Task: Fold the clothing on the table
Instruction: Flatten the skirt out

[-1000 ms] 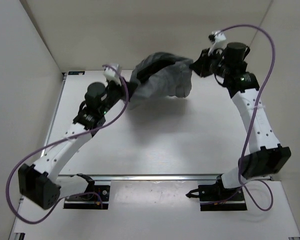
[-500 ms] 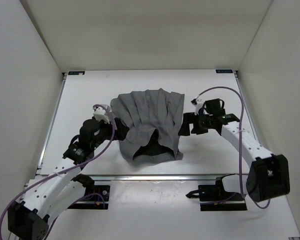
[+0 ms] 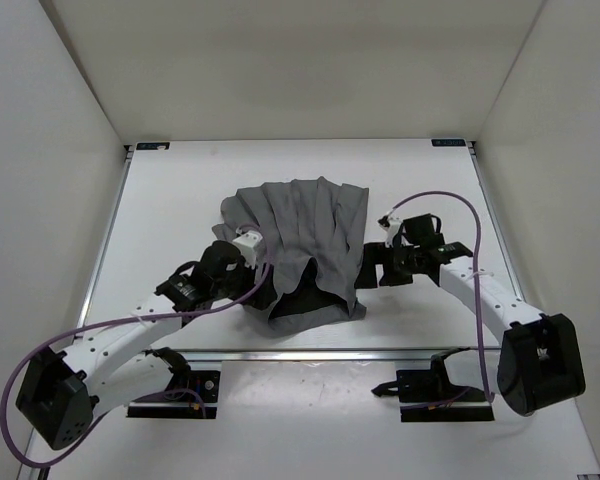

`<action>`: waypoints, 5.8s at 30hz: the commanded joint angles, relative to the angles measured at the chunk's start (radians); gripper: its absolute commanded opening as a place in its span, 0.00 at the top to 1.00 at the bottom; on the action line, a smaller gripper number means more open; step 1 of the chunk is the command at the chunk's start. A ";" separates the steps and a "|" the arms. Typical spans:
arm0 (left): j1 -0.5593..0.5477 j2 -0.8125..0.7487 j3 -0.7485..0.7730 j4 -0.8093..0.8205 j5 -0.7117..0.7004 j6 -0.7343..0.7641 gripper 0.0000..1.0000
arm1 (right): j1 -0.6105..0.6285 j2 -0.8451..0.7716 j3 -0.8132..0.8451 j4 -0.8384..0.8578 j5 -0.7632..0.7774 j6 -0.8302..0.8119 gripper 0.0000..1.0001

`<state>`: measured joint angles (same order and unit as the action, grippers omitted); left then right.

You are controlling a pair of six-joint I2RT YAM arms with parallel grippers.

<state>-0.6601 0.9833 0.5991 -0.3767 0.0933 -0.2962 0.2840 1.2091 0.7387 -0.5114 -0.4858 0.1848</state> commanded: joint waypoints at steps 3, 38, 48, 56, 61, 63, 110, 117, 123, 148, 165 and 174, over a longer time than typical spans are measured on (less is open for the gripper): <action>-0.044 -0.032 0.016 -0.021 0.000 -0.012 0.12 | 0.113 0.007 0.022 0.027 0.074 -0.004 0.18; -0.105 0.023 0.007 -0.020 -0.331 -0.020 1.00 | 0.310 0.230 0.036 0.135 0.391 0.057 0.82; -0.082 -0.115 -0.018 -0.160 -0.351 -0.129 1.00 | 0.259 0.193 0.073 0.039 0.451 0.033 0.99; -0.019 -0.066 0.051 -0.238 -0.247 -0.146 0.67 | 0.230 0.104 0.024 0.024 0.403 0.039 0.86; -0.024 -0.051 0.100 -0.212 -0.205 -0.159 0.11 | 0.239 0.124 0.033 0.017 0.400 0.039 0.70; -0.021 -0.049 0.122 -0.217 -0.192 -0.156 0.01 | 0.231 0.129 0.039 0.019 0.394 0.041 0.62; -0.139 0.276 0.291 -0.320 -0.379 0.069 1.00 | 0.222 0.188 0.013 0.091 0.337 0.079 0.98; -0.055 0.270 0.359 -0.292 -0.353 0.097 1.00 | 0.146 0.188 0.161 0.048 0.372 0.035 1.00; 0.091 0.353 0.675 -0.186 -0.379 0.161 1.00 | 0.020 0.254 0.621 -0.019 0.421 -0.111 1.00; 0.117 -0.198 0.432 -0.269 -0.339 0.052 1.00 | -0.046 -0.210 0.476 -0.160 0.456 -0.018 1.00; 0.221 0.259 0.523 -0.038 -0.175 0.127 1.00 | 0.000 0.303 0.787 -0.064 0.297 -0.080 1.00; 0.214 0.539 1.203 -0.125 -0.297 0.222 1.00 | -0.107 0.529 1.456 -0.096 0.259 -0.084 1.00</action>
<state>-0.4133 1.5826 1.6218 -0.5171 -0.1234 -0.1333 0.2310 1.8225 2.0655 -0.6823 -0.1898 0.0841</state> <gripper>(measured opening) 0.038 0.030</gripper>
